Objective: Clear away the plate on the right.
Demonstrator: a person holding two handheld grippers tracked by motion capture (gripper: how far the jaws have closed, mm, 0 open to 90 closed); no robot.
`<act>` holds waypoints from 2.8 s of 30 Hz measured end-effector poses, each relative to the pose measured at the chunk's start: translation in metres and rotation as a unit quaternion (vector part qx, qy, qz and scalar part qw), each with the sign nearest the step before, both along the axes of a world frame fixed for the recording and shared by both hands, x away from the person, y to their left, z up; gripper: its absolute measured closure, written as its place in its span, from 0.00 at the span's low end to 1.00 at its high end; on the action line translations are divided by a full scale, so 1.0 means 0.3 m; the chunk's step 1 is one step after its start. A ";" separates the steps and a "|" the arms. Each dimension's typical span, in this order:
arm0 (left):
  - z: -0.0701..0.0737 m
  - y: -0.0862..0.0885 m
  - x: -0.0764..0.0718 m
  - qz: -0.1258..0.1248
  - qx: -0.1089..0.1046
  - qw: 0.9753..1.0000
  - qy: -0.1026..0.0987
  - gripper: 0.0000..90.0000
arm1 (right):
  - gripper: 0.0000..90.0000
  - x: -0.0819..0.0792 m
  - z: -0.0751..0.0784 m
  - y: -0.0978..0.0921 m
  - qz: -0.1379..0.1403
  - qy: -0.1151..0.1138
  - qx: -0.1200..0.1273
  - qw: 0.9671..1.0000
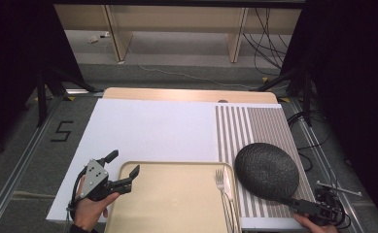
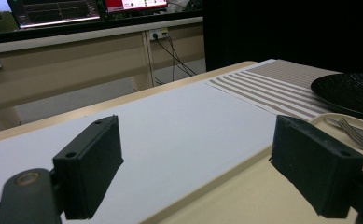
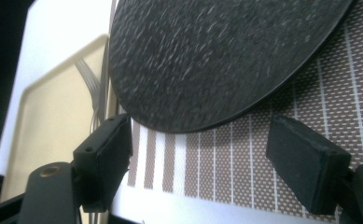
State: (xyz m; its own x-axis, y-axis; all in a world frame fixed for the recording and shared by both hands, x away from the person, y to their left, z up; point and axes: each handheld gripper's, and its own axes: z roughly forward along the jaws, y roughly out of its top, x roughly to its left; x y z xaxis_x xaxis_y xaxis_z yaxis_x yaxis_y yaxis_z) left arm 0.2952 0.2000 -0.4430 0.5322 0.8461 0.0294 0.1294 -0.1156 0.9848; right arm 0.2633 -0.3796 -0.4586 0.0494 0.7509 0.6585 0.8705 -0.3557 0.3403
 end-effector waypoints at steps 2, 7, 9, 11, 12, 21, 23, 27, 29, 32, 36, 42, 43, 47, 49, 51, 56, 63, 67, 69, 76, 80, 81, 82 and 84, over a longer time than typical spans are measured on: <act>0.000 0.000 0.000 -0.001 0.000 1.000 0.000 0.18 | 0.28 0.005 -0.009 -0.005 -0.006 -0.001 0.005 1.000; 0.000 0.000 0.000 -0.001 0.000 1.000 0.000 0.18 | 0.30 0.013 -0.029 -0.013 -0.025 -0.004 0.019 1.000; -0.001 0.000 0.001 0.000 0.000 1.000 0.001 0.18 | 0.30 0.013 -0.039 -0.025 -0.026 -0.008 0.017 0.999; -0.001 0.000 0.001 0.000 0.000 1.000 0.001 0.18 | 0.32 0.015 -0.043 -0.025 -0.044 0.000 0.036 0.998; -0.001 0.000 0.001 0.000 0.000 1.000 0.001 0.18 | 0.32 0.016 -0.049 -0.027 -0.048 -0.008 0.031 0.998; -0.005 -0.002 0.003 0.001 0.000 1.000 0.003 0.18 | 0.35 0.015 -0.070 -0.040 -0.077 0.007 0.079 0.994; -0.005 -0.002 0.004 0.000 0.001 1.000 0.003 0.18 | 0.36 0.015 -0.073 -0.040 -0.089 0.000 0.081 0.993; -0.007 -0.001 0.005 0.000 0.002 1.000 0.004 0.18 | 0.39 0.019 -0.086 -0.042 -0.092 -0.002 0.085 0.992; -0.008 -0.002 0.007 -0.001 0.000 1.000 0.001 0.18 | 0.42 0.024 -0.085 -0.033 -0.116 0.002 0.108 0.987; -0.007 -0.003 0.004 -0.001 0.004 1.000 0.004 0.18 | 0.45 0.025 -0.088 -0.038 -0.122 0.003 0.117 0.986; -0.007 -0.004 0.004 -0.001 0.004 1.000 0.004 0.18 | 0.46 0.030 -0.098 -0.037 -0.138 0.002 0.127 0.982; -0.007 -0.004 0.004 -0.001 0.005 1.000 0.003 0.18 | 0.49 0.035 -0.117 -0.033 -0.155 -0.009 0.141 0.978; -0.007 -0.004 0.004 -0.001 0.004 1.000 0.003 0.18 | 0.49 0.032 -0.120 -0.036 -0.148 -0.003 0.137 0.979; -0.007 -0.005 0.004 -0.001 0.004 1.000 0.002 0.18 | 0.51 0.038 -0.124 -0.032 -0.163 0.001 0.153 0.975; -0.007 -0.005 0.005 -0.001 0.005 1.000 0.003 0.18 | 0.52 0.037 -0.130 -0.033 -0.156 -0.002 0.144 0.977; -0.007 -0.008 0.005 -0.003 0.005 1.000 0.002 0.18 | 0.53 0.040 -0.132 -0.032 -0.165 -0.004 0.150 0.975; -0.007 -0.007 0.005 -0.003 0.005 1.000 0.002 0.18 | 0.56 0.043 -0.141 -0.032 -0.182 -0.002 0.175 0.967; -0.008 -0.009 0.005 -0.004 0.007 1.000 0.003 0.18 | 0.63 0.037 -0.165 -0.039 -0.191 -0.006 0.191 0.963; -0.007 -0.011 0.005 -0.004 0.008 1.000 0.003 0.18 | 0.65 0.037 -0.176 -0.041 -0.195 -0.009 0.198 0.960; -0.007 -0.012 0.005 -0.005 0.008 1.000 0.003 0.18 | 0.67 0.036 -0.177 -0.041 -0.198 -0.004 0.201 0.959; -0.008 -0.012 0.005 -0.006 0.010 1.000 0.004 0.18 | 0.68 0.036 -0.181 -0.043 -0.198 0.003 0.206 0.958; -0.011 -0.013 0.007 -0.006 0.010 1.000 0.005 0.18 | 0.70 0.039 -0.182 -0.042 -0.208 0.002 0.218 0.954; -0.011 -0.013 0.007 -0.006 0.010 1.000 0.005 0.18 | 0.72 0.039 -0.182 -0.041 -0.212 0.000 0.219 0.952; -0.011 -0.013 0.007 -0.006 0.010 1.000 0.005 0.18 | 0.73 0.038 -0.190 -0.039 -0.212 -0.009 0.208 0.955; -0.011 -0.012 0.007 -0.006 0.010 1.000 0.005 0.18 | 0.76 0.039 -0.185 -0.041 -0.218 0.002 0.215 0.952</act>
